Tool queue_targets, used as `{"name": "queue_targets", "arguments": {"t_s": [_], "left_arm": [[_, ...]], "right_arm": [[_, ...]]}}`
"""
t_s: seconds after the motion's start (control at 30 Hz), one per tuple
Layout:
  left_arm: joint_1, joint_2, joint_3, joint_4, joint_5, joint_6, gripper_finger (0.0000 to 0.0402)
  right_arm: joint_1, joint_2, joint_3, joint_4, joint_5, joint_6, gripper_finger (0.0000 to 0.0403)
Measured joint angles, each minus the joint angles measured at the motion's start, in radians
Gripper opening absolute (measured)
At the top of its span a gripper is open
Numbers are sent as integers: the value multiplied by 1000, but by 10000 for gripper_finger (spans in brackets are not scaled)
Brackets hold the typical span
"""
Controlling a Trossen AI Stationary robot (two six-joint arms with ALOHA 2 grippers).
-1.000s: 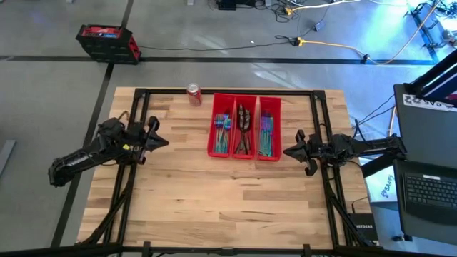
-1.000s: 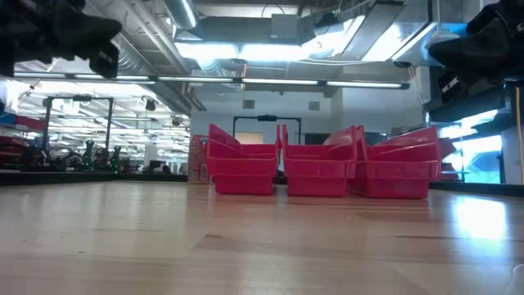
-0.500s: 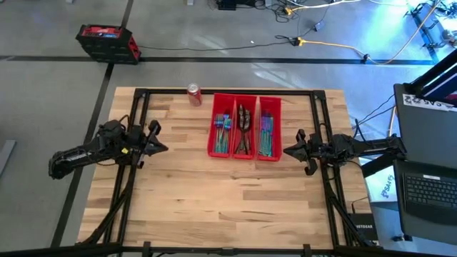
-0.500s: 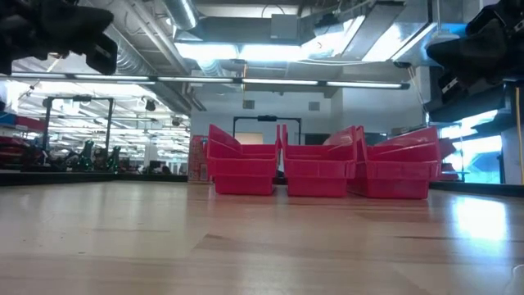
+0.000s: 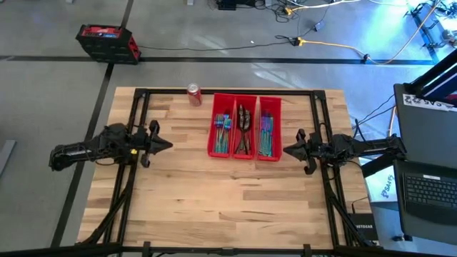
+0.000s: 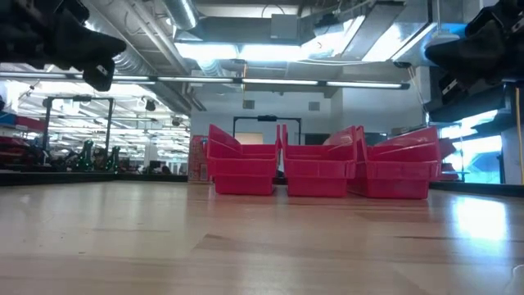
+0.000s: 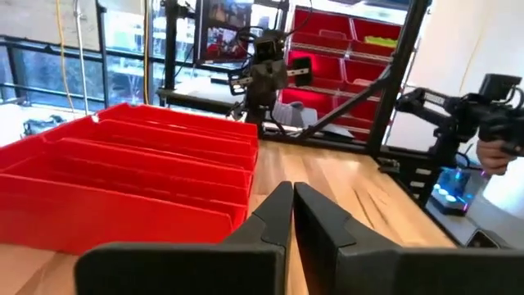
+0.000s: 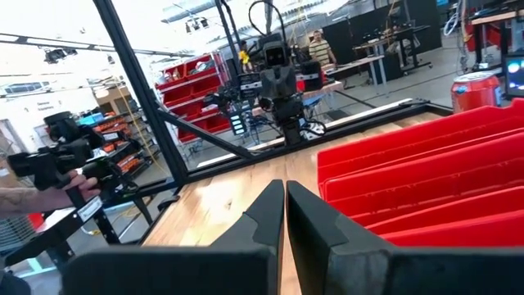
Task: Sort silverware
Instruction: Return to Home Position
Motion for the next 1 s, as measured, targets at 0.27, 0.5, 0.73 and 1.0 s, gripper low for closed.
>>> {"name": "queue_targets", "arguments": {"t_s": [0.27, 0.5, 0.73, 1.0], "left_arm": [[0, 0, -4, 45, -48, 99, 0], [-1, 0, -4, 58, -92, 150, 0], [-1, 0, -90, 132, -146, 104, 0], [-16, -1, -114, 243, -149, 256, 0]], "right_arm": [[0, 0, 0, -6, 35, -1, 0], [0, 0, 0, -6, 58, -1, 0], [0, 0, 0, -6, 66, -10, 0], [0, 0, 0, -5, 124, -13, 0]]}}
